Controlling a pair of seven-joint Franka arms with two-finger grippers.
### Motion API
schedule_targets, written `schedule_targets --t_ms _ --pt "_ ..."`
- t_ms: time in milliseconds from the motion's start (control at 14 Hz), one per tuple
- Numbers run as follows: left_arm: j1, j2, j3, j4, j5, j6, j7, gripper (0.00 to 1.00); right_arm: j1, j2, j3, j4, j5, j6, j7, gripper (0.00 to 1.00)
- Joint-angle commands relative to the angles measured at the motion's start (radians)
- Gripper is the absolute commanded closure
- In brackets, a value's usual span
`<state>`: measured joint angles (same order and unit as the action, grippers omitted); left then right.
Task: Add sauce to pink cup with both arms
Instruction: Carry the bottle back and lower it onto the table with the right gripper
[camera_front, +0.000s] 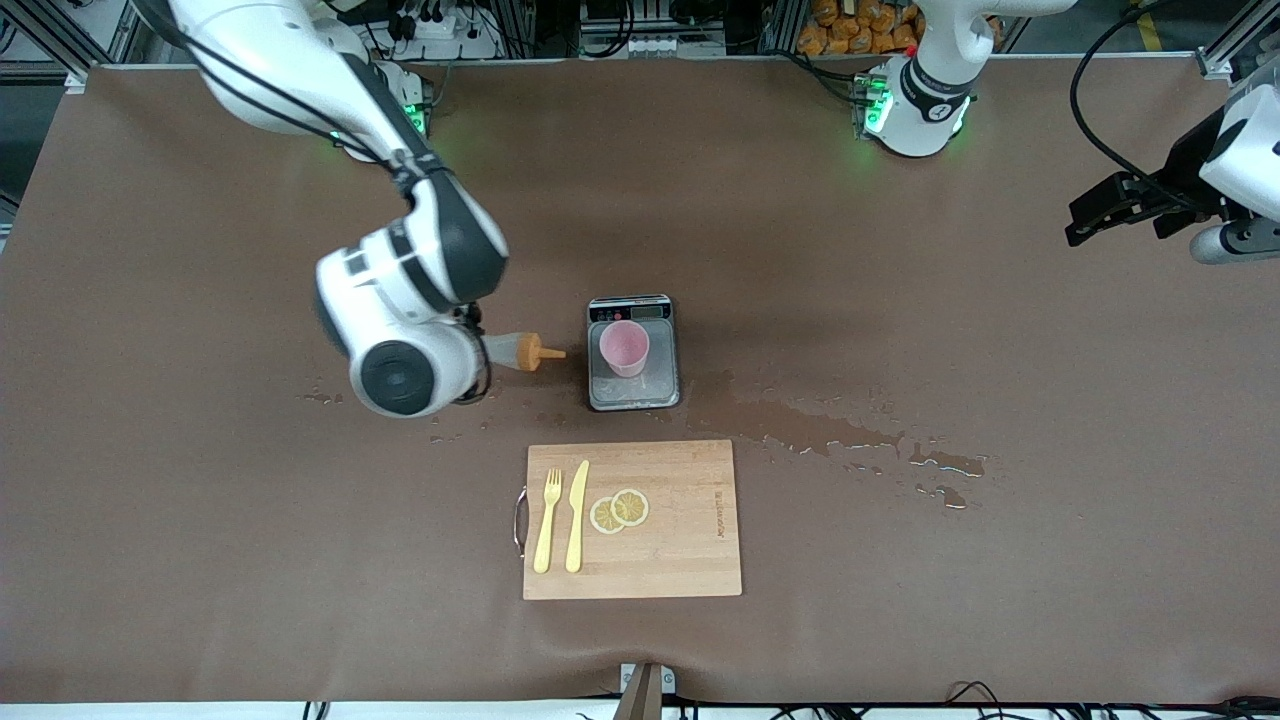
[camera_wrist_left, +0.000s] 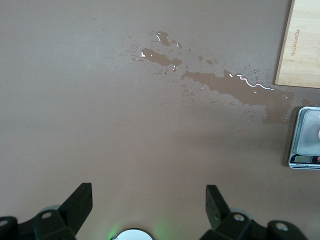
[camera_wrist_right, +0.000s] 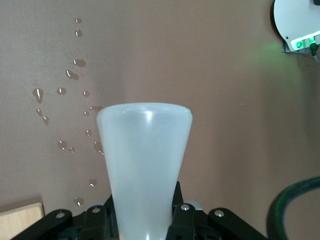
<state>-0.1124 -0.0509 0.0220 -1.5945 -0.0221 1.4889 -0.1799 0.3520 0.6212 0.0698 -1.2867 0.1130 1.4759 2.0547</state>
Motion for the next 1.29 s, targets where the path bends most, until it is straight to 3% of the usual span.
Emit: schedule_targets --t_ms 0,357,1214 --pt "0.008 0.0 -0.002 0.008 -0.015 -0.012 0.005 0.0 -0.044 -0.035 0.018 -0.013 0.04 -0.019 -0.045 0.85" --pt "0.008 -0.001 -0.002 0.01 -0.015 -0.012 0.005 0.0 -0.186 -0.049 0.015 -0.02 0.227 -0.077 -0.263 0.85" --pt "0.01 -0.001 -0.002 0.01 -0.015 -0.004 0.005 0.0 -0.582 -0.014 0.012 -0.086 0.448 -0.223 -0.891 0.82"
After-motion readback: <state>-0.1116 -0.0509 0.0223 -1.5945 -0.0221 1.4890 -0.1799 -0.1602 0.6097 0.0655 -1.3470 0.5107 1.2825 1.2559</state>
